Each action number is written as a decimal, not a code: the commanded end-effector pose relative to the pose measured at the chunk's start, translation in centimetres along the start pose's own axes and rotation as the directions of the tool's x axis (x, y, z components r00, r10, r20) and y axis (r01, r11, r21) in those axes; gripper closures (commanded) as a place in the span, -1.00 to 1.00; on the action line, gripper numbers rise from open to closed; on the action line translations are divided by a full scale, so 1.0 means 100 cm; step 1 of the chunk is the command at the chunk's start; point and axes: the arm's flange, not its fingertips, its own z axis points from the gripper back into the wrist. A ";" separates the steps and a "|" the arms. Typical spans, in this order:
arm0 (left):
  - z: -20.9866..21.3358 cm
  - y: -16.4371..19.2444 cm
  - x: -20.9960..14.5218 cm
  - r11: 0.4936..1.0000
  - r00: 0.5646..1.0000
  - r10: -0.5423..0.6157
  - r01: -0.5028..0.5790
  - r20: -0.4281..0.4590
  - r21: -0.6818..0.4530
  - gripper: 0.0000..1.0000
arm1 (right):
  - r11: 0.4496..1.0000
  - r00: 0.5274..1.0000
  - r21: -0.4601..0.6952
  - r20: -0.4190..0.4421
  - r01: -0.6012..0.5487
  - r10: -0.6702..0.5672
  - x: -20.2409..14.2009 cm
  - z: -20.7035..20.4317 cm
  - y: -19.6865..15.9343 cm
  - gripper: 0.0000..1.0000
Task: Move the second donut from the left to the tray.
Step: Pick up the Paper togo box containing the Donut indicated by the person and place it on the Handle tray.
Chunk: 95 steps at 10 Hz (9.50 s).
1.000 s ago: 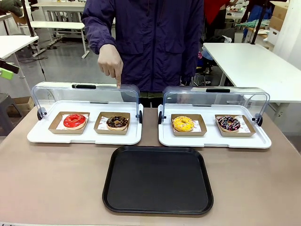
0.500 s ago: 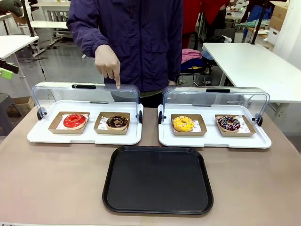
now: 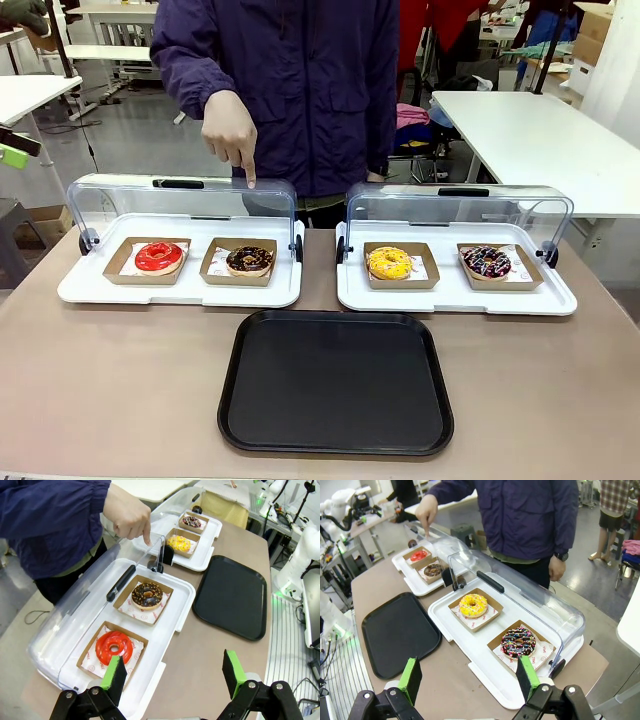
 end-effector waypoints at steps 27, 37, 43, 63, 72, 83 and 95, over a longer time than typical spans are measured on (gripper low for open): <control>-0.366 -0.019 0.026 0.831 0.507 -0.449 0.540 -0.736 -0.135 -1.00 | 1.000 0.999 0.000 0.031 -0.025 0.024 0.003 -0.001 -0.003 -1.00; -0.392 0.014 0.002 0.854 0.482 -0.422 0.495 -0.768 -0.158 -1.00 | 1.000 0.999 0.000 0.031 -0.025 0.024 0.003 -0.001 -0.003 -1.00; -0.391 0.015 0.002 0.855 0.477 -0.428 0.488 -0.768 -0.174 1.00 | 1.000 0.999 0.000 0.031 -0.025 0.024 0.003 -0.001 -0.003 -1.00; -0.354 -0.039 0.034 0.835 0.485 -0.377 0.547 -0.789 -0.062 0.96 | 1.000 0.999 0.000 0.031 -0.025 0.024 0.003 -0.001 -0.003 -1.00; -0.355 -0.193 0.034 0.873 0.523 -0.324 0.487 -0.788 -0.035 0.96 | 1.000 0.999 0.000 0.031 -0.025 0.024 0.003 -0.001 -0.003 -1.00; -0.468 -0.300 0.016 0.845 0.493 -0.427 0.516 -0.758 -0.140 0.96 | 1.000 0.999 0.000 0.031 -0.025 0.024 0.003 -0.001 -0.003 -1.00; -0.485 -0.296 0.004 0.863 0.472 -0.394 0.485 -0.789 -0.141 -1.00 | 1.000 0.999 0.000 0.031 -0.025 0.024 0.003 -0.001 -0.003 -1.00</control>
